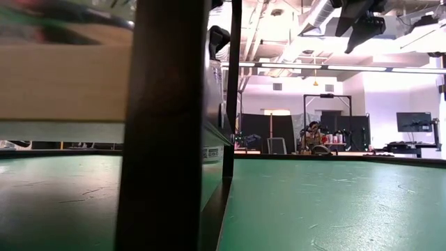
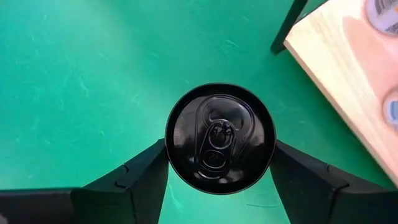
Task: Place canned beverage on shelf
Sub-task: Put the white yellow soda can on the shelf aligned with the other yellow soda can
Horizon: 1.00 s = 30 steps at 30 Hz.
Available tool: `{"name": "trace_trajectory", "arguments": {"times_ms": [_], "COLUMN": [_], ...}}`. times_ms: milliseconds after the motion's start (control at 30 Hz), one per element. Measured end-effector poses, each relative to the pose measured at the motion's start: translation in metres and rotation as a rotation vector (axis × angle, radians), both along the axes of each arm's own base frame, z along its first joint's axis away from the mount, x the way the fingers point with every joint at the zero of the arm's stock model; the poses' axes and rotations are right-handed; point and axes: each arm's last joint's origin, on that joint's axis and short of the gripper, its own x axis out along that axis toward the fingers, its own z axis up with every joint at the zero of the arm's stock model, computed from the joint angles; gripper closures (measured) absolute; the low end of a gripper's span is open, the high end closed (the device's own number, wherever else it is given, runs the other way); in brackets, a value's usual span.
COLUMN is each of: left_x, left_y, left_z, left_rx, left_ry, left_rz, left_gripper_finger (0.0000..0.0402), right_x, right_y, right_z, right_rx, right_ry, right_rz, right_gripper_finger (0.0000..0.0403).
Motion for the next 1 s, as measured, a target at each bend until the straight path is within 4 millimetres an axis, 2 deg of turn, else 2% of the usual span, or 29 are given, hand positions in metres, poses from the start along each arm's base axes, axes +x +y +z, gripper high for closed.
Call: {"name": "trace_trajectory", "arguments": {"times_ms": [733, 833, 1000], "left_x": [0.000, 0.002, 0.005], "left_y": [0.001, 0.001, 0.002], "left_z": [0.001, 0.012, 0.047], "left_rx": [0.014, -0.011, -0.078], "left_ry": [0.004, -0.022, -0.107], "left_rz": [0.064, 0.106, 0.212], "left_gripper_finger": [0.0109, 0.0104, 0.0103], "right_x": [0.001, 0.001, 0.001], "right_y": [0.000, 0.000, 0.000], "right_z": [0.000, 0.000, 0.000], "right_rx": [-0.002, -0.002, -0.002], "right_ry": [-0.009, -0.009, -0.009], "right_rz": [0.000, 0.000, 0.001], "right_gripper_finger": [0.0029, 0.0029, 0.0029]}}
